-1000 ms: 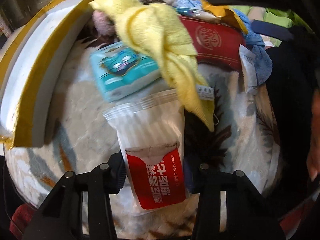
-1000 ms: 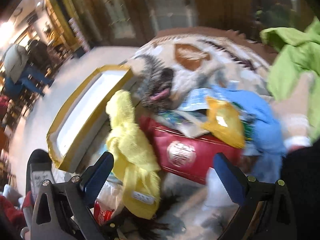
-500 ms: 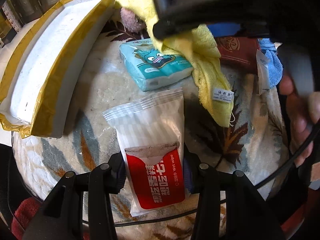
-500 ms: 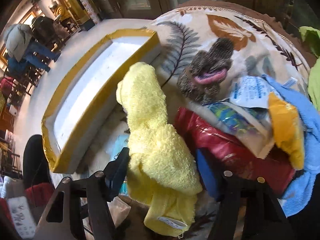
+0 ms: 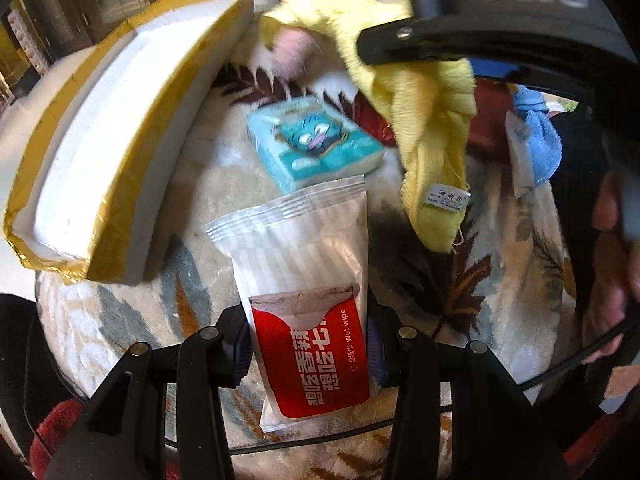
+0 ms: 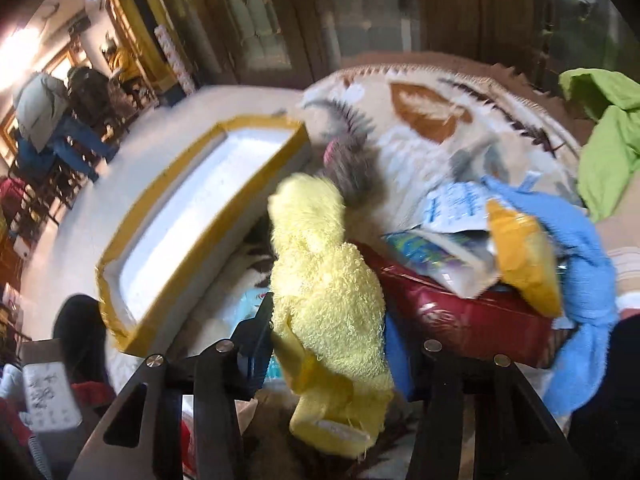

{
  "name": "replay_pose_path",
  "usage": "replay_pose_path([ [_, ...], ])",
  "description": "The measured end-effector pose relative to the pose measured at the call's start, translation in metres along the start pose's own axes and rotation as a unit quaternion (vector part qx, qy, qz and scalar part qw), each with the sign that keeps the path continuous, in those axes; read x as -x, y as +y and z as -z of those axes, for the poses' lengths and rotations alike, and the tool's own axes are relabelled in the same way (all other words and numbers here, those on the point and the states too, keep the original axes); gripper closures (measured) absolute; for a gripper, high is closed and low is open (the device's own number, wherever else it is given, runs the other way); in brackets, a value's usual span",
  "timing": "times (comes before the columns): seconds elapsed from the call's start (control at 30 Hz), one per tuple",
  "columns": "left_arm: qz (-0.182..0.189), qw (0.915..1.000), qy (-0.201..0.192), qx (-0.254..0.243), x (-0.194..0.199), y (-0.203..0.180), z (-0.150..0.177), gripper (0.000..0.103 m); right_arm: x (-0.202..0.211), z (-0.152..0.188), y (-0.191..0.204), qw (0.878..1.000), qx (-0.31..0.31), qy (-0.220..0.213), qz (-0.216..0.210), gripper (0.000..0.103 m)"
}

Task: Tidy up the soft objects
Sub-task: 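Lift the white bag with left tool while right tool lifts the yellow towel, then lower the bag into the yellow-rimmed box with left tool while right tool drops the towel in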

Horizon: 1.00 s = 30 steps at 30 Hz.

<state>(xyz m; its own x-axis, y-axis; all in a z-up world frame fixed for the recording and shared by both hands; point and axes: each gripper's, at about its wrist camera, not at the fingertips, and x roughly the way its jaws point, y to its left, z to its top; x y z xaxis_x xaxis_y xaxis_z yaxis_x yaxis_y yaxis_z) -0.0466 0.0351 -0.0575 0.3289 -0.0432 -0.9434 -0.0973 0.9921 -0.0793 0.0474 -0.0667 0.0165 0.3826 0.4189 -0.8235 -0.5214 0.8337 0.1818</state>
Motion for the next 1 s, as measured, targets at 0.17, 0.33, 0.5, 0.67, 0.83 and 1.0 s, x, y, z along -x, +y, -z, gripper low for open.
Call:
replay_pose_path([
  [0.17, 0.009, 0.9996, -0.025, -0.008, 0.02, -0.004, -0.002, 0.06, 0.033, -0.006, -0.001, 0.999, -0.009, -0.035, -0.003, 0.053],
  [0.33, 0.011, 0.9964, -0.082, 0.018, 0.062, 0.022, -0.018, 0.06, 0.063, -0.039, 0.015, 0.996, -0.006, -0.079, -0.034, 0.053],
  [0.5, -0.007, 0.9895, -0.125, 0.072, 0.09, 0.078, -0.043, 0.06, 0.061, -0.078, 0.041, 0.992, -0.01, -0.094, -0.082, 0.053],
  [0.67, -0.055, 0.9843, -0.135, 0.1, 0.086, 0.139, -0.078, 0.06, 0.016, -0.107, 0.062, 0.984, -0.072, -0.071, -0.144, 0.053],
  [0.83, -0.068, 0.9849, -0.132, 0.089, 0.056, 0.173, -0.121, 0.06, -0.037, -0.128, 0.073, 0.98, -0.133, -0.06, -0.137, 0.053],
  [1.0, -0.074, 0.9891, -0.103, 0.075, 0.005, 0.188, -0.152, 0.06, -0.091, -0.13, 0.074, 0.98, -0.166, -0.028, -0.106, 0.053],
])
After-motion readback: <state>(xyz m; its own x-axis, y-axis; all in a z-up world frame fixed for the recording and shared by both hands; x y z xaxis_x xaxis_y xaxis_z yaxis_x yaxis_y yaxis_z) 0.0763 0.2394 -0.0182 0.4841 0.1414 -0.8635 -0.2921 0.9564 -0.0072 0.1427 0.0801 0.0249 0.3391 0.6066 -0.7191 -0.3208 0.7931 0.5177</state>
